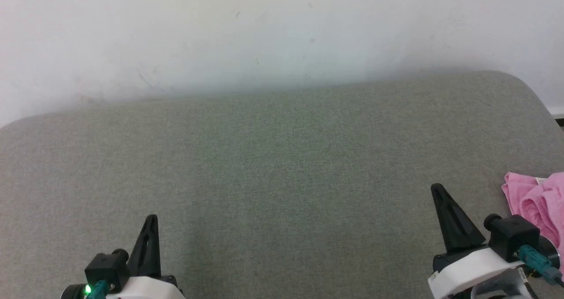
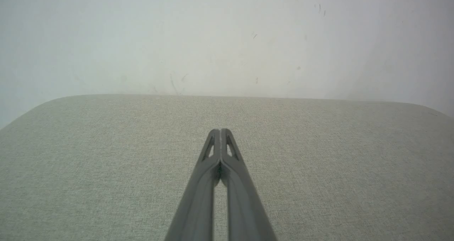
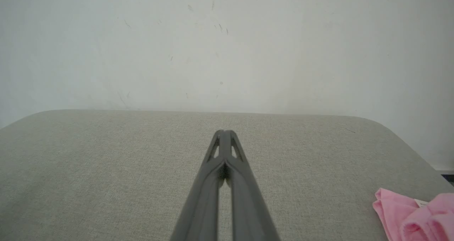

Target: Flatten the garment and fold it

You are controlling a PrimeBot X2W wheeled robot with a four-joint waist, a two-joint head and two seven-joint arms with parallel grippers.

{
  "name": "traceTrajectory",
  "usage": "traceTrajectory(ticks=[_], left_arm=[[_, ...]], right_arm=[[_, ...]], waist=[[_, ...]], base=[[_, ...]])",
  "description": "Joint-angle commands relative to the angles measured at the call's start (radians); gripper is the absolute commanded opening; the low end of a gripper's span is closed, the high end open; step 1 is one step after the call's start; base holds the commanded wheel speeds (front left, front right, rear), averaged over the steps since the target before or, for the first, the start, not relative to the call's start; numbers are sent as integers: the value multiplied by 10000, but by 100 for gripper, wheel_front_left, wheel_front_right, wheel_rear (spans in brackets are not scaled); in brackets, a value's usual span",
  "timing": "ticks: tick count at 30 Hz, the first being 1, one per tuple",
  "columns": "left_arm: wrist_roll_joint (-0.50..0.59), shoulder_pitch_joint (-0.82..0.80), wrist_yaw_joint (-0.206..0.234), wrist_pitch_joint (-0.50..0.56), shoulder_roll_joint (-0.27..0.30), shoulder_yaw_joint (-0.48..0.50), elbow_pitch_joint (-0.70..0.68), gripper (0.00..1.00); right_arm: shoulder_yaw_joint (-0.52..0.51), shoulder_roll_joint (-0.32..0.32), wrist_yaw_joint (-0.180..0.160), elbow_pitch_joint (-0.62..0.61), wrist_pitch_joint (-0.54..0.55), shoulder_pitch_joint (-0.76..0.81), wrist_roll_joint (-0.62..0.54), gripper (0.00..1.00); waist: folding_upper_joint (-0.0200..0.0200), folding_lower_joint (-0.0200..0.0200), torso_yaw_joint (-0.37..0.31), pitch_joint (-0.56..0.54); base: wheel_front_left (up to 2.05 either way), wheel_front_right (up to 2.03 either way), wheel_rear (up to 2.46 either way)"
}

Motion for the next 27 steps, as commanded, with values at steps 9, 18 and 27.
traceTrajectory(ticks=[9, 18, 27], left_arm=[[225, -150, 85, 195, -57, -46, -171, 0], [338, -211, 115, 378, -85, -81, -275, 0], [452, -272, 146, 562, -114, -115, -380, 0]], right_arm=[[-77, 78, -2, 73, 70, -152, -213, 0], [-124, 115, -3, 118, 127, -212, -335, 0], [-172, 152, -4, 163, 185, -271, -457, 0]], waist=[[0, 0, 49, -5], [0, 0, 99, -10], [0, 0, 148, -15]], base=[[0, 0, 0], [0, 0, 0], [0, 0, 0]])
